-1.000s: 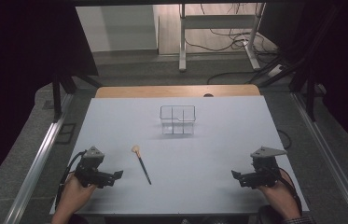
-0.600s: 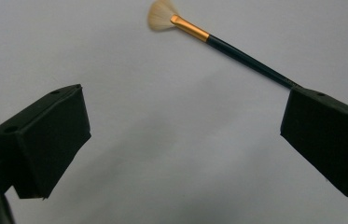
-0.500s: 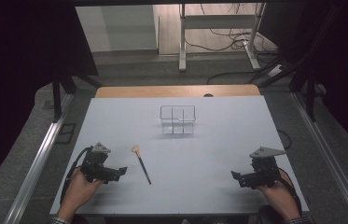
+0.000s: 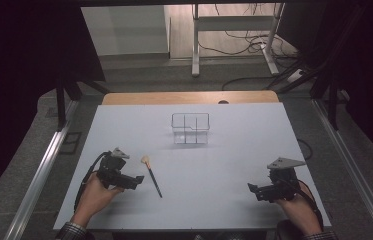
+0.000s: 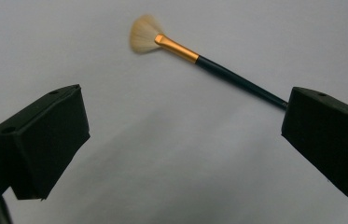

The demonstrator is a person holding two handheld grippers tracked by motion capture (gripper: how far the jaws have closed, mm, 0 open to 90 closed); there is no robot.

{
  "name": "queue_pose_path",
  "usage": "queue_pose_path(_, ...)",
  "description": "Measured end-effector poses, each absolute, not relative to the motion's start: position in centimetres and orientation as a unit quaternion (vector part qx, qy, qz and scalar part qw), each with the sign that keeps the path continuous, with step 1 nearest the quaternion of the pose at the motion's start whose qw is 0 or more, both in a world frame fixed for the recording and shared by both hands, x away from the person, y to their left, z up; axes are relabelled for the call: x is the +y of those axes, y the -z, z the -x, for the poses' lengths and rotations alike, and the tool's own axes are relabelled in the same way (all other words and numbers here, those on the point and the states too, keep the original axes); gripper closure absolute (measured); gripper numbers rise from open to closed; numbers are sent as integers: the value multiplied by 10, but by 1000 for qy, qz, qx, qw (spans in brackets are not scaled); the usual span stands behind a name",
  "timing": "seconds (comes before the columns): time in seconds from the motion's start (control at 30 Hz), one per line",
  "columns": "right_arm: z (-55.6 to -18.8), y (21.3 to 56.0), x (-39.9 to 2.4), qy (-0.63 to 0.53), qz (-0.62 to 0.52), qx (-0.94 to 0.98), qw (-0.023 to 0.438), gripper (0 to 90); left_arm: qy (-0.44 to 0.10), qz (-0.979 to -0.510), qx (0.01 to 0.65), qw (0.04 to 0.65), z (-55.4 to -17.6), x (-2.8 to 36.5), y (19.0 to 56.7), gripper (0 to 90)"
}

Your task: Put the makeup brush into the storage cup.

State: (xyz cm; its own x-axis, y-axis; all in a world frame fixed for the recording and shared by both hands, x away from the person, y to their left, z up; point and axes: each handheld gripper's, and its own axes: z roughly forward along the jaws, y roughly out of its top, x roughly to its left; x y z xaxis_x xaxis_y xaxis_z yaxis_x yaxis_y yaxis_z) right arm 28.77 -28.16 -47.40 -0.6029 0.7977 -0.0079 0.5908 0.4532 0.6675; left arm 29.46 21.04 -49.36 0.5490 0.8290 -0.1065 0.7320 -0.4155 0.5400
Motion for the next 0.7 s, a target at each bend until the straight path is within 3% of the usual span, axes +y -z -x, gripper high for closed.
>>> queue_pose_path(0.7,-288,475,-281,-314,-416,838,162,12,-69,-851,455,253,-317,185,492,17)
